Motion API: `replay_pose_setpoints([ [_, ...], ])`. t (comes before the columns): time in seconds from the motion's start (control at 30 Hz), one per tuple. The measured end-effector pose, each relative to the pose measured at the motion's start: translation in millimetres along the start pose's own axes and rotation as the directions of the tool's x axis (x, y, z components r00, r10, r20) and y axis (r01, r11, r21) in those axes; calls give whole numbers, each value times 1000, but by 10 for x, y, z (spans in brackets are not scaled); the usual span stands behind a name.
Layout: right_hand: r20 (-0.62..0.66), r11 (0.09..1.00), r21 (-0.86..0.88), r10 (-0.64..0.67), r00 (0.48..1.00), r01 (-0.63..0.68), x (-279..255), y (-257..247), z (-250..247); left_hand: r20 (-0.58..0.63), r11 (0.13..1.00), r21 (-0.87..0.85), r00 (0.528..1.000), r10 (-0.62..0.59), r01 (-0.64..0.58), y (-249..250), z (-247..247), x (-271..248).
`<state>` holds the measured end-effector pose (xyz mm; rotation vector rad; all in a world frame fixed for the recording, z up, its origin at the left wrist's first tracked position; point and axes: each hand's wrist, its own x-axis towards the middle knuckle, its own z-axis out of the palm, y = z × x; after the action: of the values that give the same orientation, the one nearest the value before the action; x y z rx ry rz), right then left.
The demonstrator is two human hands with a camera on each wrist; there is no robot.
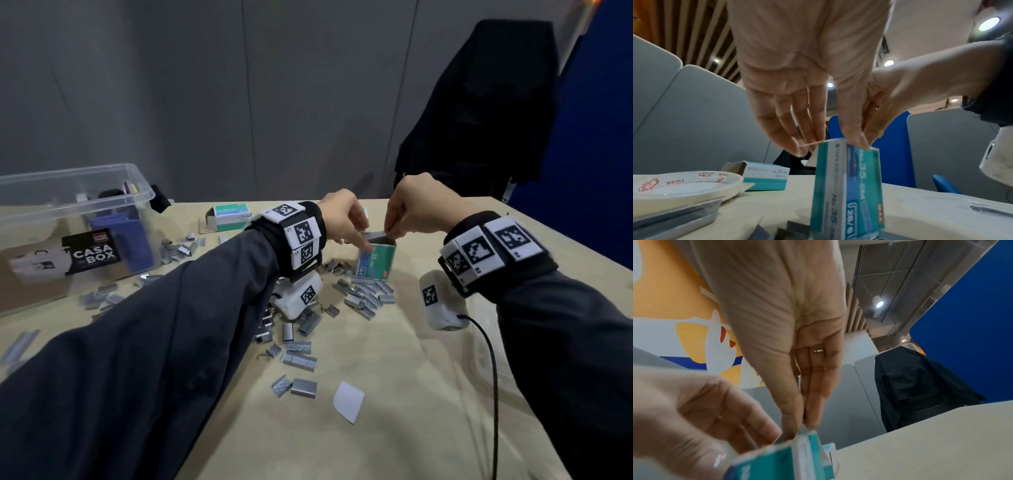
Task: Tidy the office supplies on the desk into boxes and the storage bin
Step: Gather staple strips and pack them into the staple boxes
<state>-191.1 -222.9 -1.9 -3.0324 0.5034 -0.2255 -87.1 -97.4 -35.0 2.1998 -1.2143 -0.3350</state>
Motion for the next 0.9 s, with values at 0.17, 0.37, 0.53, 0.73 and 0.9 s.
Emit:
replay_pose_setpoints([
  [0.17,-46,997,-82,-4,999,0,17,-48,135,-9,1000,-2,1000,13,-13,-5,28,31],
  [0.37,-72,992,-125,4,997,-13,-4,-23,189,-5,999,-35,1000,13,-13,4,50,28],
  [0.53,-75,994,-107,28,997,-36,15,-3,230,-4,997,-81,1000,7,-7,-7,63,12],
  [0.73,-26,999,-51,14,1000,-16,-7,5,125,62,990,-138,998,8,0,-122,-71,-18],
  [0.9,-103,999,53,16,995,-11,88,-122,59,8,993,-104,998,-62,63,-255,-397,-93],
])
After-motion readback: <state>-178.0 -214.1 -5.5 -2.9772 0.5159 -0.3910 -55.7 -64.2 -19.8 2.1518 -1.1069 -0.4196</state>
